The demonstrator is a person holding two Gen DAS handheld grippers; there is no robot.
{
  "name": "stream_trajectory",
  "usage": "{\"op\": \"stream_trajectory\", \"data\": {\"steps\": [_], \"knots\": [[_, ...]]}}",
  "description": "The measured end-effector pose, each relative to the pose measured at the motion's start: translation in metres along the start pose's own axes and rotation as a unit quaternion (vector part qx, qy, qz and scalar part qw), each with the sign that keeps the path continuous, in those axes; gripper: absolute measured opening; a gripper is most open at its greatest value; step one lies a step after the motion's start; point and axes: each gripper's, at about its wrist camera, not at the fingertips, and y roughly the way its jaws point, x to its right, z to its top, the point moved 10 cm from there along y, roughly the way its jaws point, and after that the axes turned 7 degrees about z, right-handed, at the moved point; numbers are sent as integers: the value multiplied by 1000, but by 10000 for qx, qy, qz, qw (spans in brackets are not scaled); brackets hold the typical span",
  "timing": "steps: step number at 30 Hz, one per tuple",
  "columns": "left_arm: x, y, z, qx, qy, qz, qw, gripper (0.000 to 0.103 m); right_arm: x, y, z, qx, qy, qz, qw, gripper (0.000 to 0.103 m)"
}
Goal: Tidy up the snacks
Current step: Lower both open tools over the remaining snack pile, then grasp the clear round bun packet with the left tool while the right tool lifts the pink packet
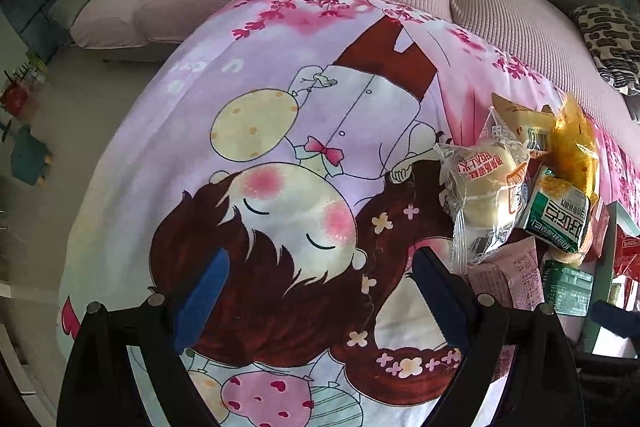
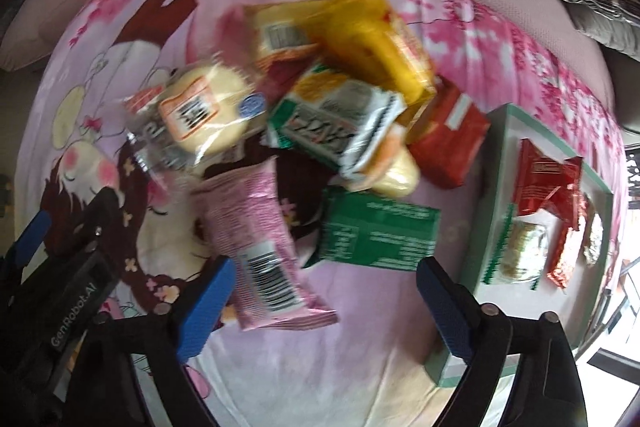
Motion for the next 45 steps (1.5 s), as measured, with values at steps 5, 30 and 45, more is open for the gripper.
{"op": "stream_trajectory", "data": {"steps": [5, 30, 45], "knots": [[-10, 1, 1, 11, -60, 77, 10000, 93, -26, -1, -3, -23, -112, -1, 9999, 81], [-17, 14, -3, -143, -179, -63, 9997, 93, -117, 24, -23, -93, -346, 222, 9991, 61], [-5, 13, -1, -150, -85, -168, 9997, 93, -120, 45, -24, -161, -46, 419, 9990, 59]]}}
